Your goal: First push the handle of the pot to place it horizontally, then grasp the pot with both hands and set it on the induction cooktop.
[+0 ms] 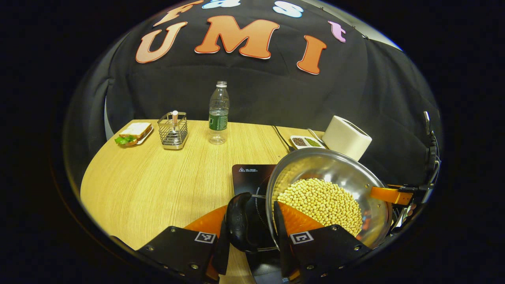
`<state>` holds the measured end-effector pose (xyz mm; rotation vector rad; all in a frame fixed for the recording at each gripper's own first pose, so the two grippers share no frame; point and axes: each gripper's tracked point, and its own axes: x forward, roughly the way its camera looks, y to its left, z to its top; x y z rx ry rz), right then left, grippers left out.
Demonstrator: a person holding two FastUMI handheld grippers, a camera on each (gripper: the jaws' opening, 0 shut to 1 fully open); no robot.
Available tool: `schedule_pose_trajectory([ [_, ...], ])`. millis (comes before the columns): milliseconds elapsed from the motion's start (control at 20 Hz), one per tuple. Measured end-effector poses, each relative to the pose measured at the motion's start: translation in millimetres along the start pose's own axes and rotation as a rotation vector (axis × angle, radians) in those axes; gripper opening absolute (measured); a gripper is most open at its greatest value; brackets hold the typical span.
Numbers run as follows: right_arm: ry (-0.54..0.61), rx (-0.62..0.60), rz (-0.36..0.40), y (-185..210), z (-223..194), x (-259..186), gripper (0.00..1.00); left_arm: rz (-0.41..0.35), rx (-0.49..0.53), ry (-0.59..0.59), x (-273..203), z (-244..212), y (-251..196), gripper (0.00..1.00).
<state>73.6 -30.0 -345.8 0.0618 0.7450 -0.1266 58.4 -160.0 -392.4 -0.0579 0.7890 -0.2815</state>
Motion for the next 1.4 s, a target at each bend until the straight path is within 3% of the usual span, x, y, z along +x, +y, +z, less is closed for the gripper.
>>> schedule_pose_trajectory([
  [100,0.001,0.009,0.015,2.9,-1.3,1.0,0.57,0.025,-0.008,0.018,2.7,-5.1,7.8,0.55],
  [250,-0.059,-0.026,0.04,3.1,19.4,-14.3,0.63,0.019,0.038,-0.097,-12.7,31.4,6.3,0.58],
  [300,-0.074,-0.03,0.04,0.7,26.7,-22.1,0.77,0.028,0.04,-0.121,-19.3,41.8,8.3,0.6],
  [400,-0.13,-0.032,0.041,-0.1,49.0,-43.2,0.94,0.039,0.037,-0.169,-38.7,60.7,7.1,0.69],
  [500,-0.203,-0.032,0.046,-0.4,79.1,-71.7,0.94,0.072,0.055,-0.241,-63.2,87.2,10.5,0.83],
  [750,-0.417,-0.052,0.021,-5.8,155.3,-144.9,0.94,0.156,0.123,-0.448,-137.7,162.6,16.0,0.82],
  [950,-0.517,-0.052,0.013,-12.8,185.1,-196.9,0.94,0.232,0.129,-0.537,-194.0,201.7,28.1,0.8],
  [1000,-0.534,-0.047,0.017,-13.4,189.0,-207.7,0.99,0.233,0.128,-0.559,-208.2,210.5,28.4,0.8],
  [1050,-0.546,-0.045,0.021,-14.6,192.7,-216.7,0.94,0.237,0.128,-0.579,-223.2,216.4,31.2,0.82],
  [1200,-0.589,-0.039,0.009,-21.8,201.4,-241.1,0.93,0.233,0.102,-0.65,-270.2,239.3,35.8,0.8],
  [1400,-0.619,-0.04,0.018,-19.4,204.5,-264.5,0.99,0.162,0.08,-0.678,-311.8,259.0,29.7,0.8],
])
